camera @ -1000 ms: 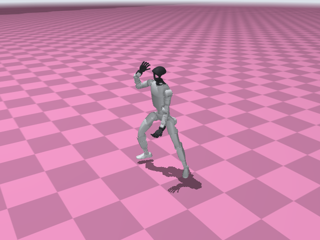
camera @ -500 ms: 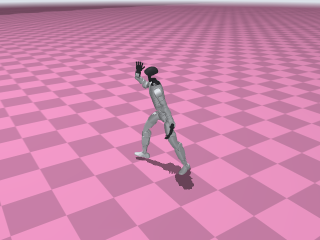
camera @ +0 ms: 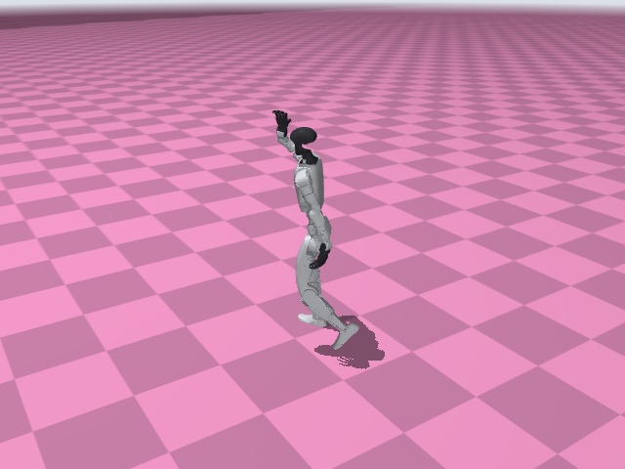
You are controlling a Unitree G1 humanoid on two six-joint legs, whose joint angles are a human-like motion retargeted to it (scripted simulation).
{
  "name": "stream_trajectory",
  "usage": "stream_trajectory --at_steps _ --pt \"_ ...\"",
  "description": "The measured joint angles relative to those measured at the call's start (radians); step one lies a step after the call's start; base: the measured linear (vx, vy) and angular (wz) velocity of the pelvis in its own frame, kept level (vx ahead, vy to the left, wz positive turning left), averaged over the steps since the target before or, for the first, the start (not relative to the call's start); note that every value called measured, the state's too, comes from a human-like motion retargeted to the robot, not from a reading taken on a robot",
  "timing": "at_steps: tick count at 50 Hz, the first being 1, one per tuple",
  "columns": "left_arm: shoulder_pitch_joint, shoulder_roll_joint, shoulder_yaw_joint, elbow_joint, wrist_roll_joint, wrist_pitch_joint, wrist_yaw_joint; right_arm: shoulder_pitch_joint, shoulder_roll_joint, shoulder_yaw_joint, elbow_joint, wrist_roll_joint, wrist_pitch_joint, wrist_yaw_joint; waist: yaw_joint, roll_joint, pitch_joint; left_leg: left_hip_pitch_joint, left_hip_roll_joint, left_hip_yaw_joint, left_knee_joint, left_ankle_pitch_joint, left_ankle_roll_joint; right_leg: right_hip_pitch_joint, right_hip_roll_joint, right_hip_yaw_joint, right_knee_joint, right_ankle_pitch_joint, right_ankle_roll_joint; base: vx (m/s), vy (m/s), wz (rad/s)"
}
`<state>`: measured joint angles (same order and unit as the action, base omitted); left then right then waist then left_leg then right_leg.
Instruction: Kungfu
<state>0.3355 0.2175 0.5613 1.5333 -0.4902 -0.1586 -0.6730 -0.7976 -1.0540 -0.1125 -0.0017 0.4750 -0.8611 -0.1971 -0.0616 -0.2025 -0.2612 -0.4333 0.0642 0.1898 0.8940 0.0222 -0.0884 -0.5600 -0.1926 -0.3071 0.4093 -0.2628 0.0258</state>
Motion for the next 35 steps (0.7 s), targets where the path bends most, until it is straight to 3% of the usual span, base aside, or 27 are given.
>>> stream_trajectory --at_steps 2,3,5,8,10,14,18,21,23,25,27,28,30,33,35 --pt "0.019 0.006 -0.018 0.009 0.088 -0.019 0.047 -0.075 0.006 0.070 0.086 -0.043 -0.011 0.010 0.016 -0.005 0.009 -0.062 0.050 0.055 0.005 -0.085 0.072 0.077 0.034 0.023 -0.048 0.013 -0.001 0.48 -0.30 -1.56" --pt "0.029 0.010 -0.022 0.012 0.133 -0.029 0.072 -0.119 0.008 0.112 0.134 -0.065 -0.016 0.010 0.027 -0.005 0.013 -0.095 0.060 0.058 -0.005 -0.114 0.081 0.112 0.059 0.043 -0.074 0.022 -0.006 0.52 -0.32 -1.71" --pt "0.053 0.017 -0.030 0.013 0.227 -0.047 0.120 -0.200 0.003 0.195 0.217 -0.088 -0.029 -0.003 0.046 -0.003 0.023 -0.157 0.029 0.004 -0.069 -0.144 0.059 0.183 0.104 0.088 -0.120 0.032 -0.016 0.63 -0.37 -1.75" --pt "0.081 0.029 -0.033 0.021 0.396 -0.072 0.199 -0.358 -0.030 0.340 0.344 -0.256 -0.127 -0.058 0.090 0.001 0.042 -0.230 -0.014 -0.104 -0.227 -0.113 0.008 0.277 0.178 0.188 -0.169 0.034 -0.034 0.56 -0.27 -1.92" --pt "0.097 0.042 -0.037 0.024 0.487 -0.077 0.246 -0.471 -0.051 0.432 0.415 -0.586 -0.153 -0.214 0.124 0.001 0.054 -0.266 0.003 -0.129 -0.350 -0.082 -0.005 0.339 0.224 0.263 -0.189 0.024 -0.050 0.66 -0.25 -2.05" --pt "0.124 0.067 -0.033 0.028 0.620 -0.076 0.323 -0.615 -0.056 0.550 0.445 -1.118 -0.068 -0.465 0.173 0.003 0.082 -0.288 0.051 -0.120 -0.622 -0.078 0.001 0.465 0.293 0.395 -0.200 -0.011 -0.080 0.70 -0.16 -1.82" --pt "0.131 0.083 -0.021 0.046 0.695 -0.071 0.445 -0.709 -0.031 0.634 0.436 -1.279 -0.083 -0.555 0.219 -0.007 0.086 -0.285 0.047 -0.219 -0.806 -0.088 -0.019 0.556 0.320 0.521 -0.183 -0.043 -0.075 0.74 -0.06 -1.87" --pt "0.108 0.083 -0.030 0.058 0.770 -0.095 0.635 -0.766 -0.007 0.663 0.412 -1.354 -0.077 -0.591 0.255 -0.008 0.092 -0.271 0.059 -0.267 -0.755 -0.105 -0.012 0.608 0.318 0.610 -0.153 -0.064 -0.059 0.75 0.09 -2.01" --pt "0.074 0.086 -0.055 0.068 0.850 -0.113 0.786 -0.803 0.010 0.679 0.398 -1.398 -0.069 -0.617 0.283 -0.002 0.101 -0.241 0.070 -0.242 -0.690 -0.113 -0.007 0.647 0.296 0.651 -0.135 -0.082 -0.033 0.91 0.29 -2.05" --pt "0.029 0.096 -0.084 0.080 0.947 -0.117 0.927 -0.828 0.022 0.684 0.378 -1.435 -0.072 -0.635 0.320 0.008 0.094 -0.205 0.084 -0.190 -0.667 0.036 -0.034 0.666 0.251 0.668 -0.109 -0.104 0.027 0.77 0.37 -1.97" --pt "-0.039 0.120 -0.124 0.102 1.038 -0.096 1.026 -0.818 0.040 0.676 0.341 -1.470 -0.066 -0.641 0.281 0.008 0.011 -0.310 0.095 -0.165 -0.520 0.080 -0.041 0.613 0.205 0.640 -0.088 -0.092 0.116 0.77 0.50 -1.08" --pt "-0.084 0.130 -0.143 0.109 1.072 -0.074 1.054 -0.815 0.067 0.682 0.328 -1.484 -0.058 -0.649 0.283 -0.011 0.002 -0.340 0.080 -0.125 -0.449 0.049 -0.019 0.593 0.155 0.657 -0.053 -0.087 0.172 0.63 0.45 -1.04" --pt "-0.235 0.169 -0.181 0.104 1.129 -0.022 1.086 -0.817 0.092 0.681 0.307 -1.505 -0.063 -0.669 0.275 0.051 0.011 -0.387 0.134 -0.158 -0.327 -0.027 -0.018 0.613 0.203 0.597 -0.057 -0.034 0.236 0.40 0.08 -0.67" --pt "-0.460 0.250 -0.181 0.019 1.215 0.010 1.108 -0.807 0.119 0.698 0.276 -1.537 -0.075 -0.671 0.295 0.095 -0.002 -0.409 0.258 -0.223 -0.224 -0.108 -0.085 0.591 0.334 0.447 -0.017 0.003 0.236 0.31 -0.56 -0.86" --pt "-0.625 0.303 -0.190 -0.065 1.262 0.002 1.137 -0.817 0.129 0.723 0.260 -1.577 -0.072 -0.671 0.337 0.091 -0.003 -0.414 0.299 -0.204 -0.217 -0.103 -0.083 0.537 0.308 0.337 0.016 0.042 0.236 0.04 0.04 -1.58"
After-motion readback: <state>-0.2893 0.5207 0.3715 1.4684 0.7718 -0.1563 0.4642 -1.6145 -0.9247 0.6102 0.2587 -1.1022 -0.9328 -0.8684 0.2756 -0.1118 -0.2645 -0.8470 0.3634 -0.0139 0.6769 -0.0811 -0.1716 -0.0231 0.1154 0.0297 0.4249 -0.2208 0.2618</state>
